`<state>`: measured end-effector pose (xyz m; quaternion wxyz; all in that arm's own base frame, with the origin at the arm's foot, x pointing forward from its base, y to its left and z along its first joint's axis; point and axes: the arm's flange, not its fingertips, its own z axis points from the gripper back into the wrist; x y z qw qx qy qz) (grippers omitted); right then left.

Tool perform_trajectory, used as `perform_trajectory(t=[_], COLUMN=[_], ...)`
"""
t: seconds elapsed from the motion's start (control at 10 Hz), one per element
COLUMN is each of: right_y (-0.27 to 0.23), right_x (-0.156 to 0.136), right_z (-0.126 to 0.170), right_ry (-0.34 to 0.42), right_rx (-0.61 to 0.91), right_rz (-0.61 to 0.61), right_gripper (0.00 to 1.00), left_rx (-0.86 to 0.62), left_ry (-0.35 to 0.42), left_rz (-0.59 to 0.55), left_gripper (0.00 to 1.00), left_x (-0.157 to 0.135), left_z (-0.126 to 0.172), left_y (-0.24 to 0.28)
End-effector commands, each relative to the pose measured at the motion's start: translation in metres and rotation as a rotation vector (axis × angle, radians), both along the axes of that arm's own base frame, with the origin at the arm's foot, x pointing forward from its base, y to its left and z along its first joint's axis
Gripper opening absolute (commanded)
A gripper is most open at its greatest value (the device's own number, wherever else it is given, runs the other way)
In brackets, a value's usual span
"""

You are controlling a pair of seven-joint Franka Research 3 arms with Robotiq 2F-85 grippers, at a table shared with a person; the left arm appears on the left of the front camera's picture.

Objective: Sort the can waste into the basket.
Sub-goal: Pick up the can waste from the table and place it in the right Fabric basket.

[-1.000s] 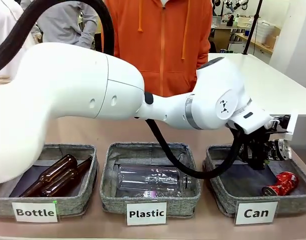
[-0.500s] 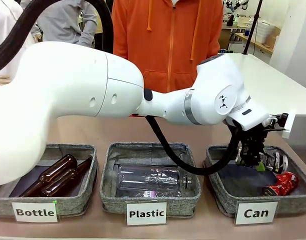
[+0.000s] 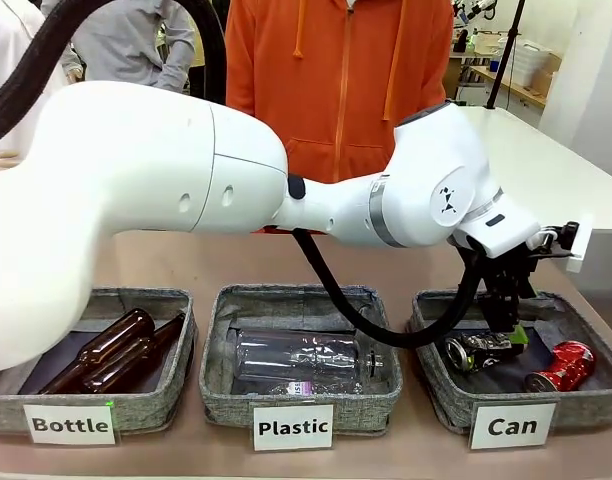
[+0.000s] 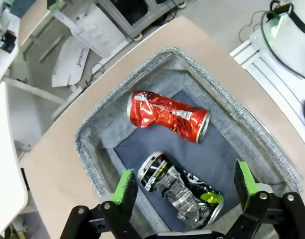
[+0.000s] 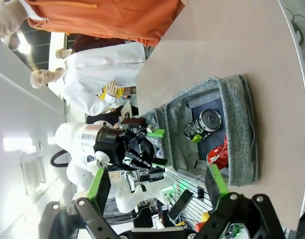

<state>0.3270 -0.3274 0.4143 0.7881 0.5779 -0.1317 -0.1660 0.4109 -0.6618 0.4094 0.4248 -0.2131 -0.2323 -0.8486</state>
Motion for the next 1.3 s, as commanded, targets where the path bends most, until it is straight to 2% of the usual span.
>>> perform_trajectory(t=[0.0,0.1,0.3,0.4,0.5,0.6,0.7,0.9,1.0,1.2], right_y=[0.000,0.000,0.026,0.051,0.079,0.105,0.131,0.193,0.222,0.278], right_x=[0.000,0.000,0.024,0.042,0.058,0.072,0.087,0.106,0.119,0.131], right_z=[0.002,0.000,0.008,0.014,0.018,0.020,0.025,0.042,0.051,0.072], right_ry=[0.005,0.000,-0.048,-0.061,-0.064,-0.064,-0.075,-0.132,-0.153,-0.168], right_rx=[-0.007,0.000,0.002,-0.034,-0.041,-0.061,-0.078,-0.052,-0.061,-0.010], right_rz=[0.004,0.000,0.069,0.139,0.213,0.284,0.344,0.461,0.495,0.471], right_gripper=[1.00,1.00,1.00,1.00,1.00,1.00,1.00,1.00,1.00,1.00], left_rx=[0.110,0.184,0.259,0.256,0.224,0.182,0.104,-0.077,-0.159,-0.270], left_ry=[0.011,0.058,0.029,0.083,0.206,0.389,0.493,0.774,0.915,1.100], left_rz=[0.051,0.044,0.097,0.152,0.247,0.397,0.579,0.775,0.823,0.843], left_gripper=[1.00,1.00,1.00,1.00,1.00,1.00,1.00,1.00,1.00,1.00], left_x=[0.003,0.005,0.004,0.009,0.015,0.021,0.032,0.059,0.075,0.093], left_z=[0.023,0.037,0.063,0.082,0.101,0.117,0.128,0.140,0.138,0.125], left_y=[0.016,0.035,0.093,0.132,0.169,0.209,0.255,0.367,0.420,0.527])
